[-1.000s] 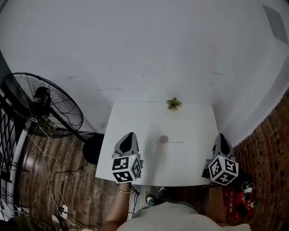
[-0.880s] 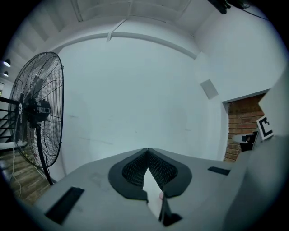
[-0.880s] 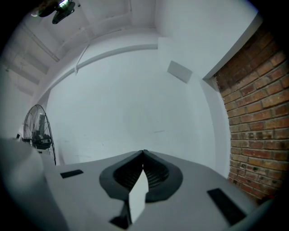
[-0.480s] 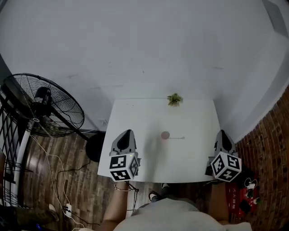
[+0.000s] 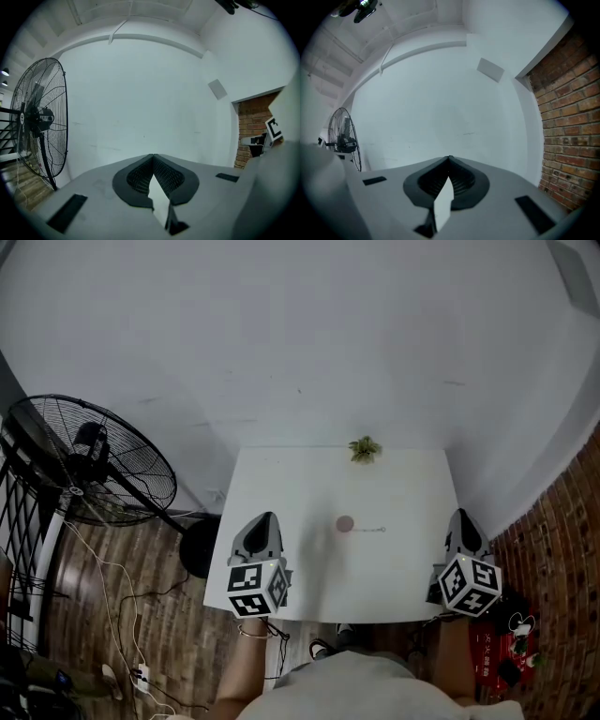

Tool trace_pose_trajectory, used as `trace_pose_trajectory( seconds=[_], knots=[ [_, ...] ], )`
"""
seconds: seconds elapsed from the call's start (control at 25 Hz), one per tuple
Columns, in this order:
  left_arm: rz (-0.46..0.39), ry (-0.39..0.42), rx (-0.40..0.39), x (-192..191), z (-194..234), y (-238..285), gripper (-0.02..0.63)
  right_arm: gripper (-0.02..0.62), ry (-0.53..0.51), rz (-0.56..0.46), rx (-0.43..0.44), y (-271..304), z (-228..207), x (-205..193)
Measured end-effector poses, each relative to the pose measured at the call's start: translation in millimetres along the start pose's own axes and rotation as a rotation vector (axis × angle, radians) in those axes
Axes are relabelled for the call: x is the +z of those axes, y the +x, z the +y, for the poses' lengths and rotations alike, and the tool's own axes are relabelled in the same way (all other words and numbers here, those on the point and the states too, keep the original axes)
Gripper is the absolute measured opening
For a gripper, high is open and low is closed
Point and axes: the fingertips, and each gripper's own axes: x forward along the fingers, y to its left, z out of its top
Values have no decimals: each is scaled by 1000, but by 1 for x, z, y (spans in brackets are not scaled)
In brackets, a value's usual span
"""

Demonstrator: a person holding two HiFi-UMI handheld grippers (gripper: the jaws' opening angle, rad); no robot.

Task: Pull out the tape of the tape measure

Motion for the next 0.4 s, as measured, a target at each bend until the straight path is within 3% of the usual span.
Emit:
trace_pose_trajectory(
  seconds=[0.4],
  knots=[
    [7, -28, 7, -6, 2, 6, 12, 2, -14, 4, 5, 6, -1, 2]
  ],
)
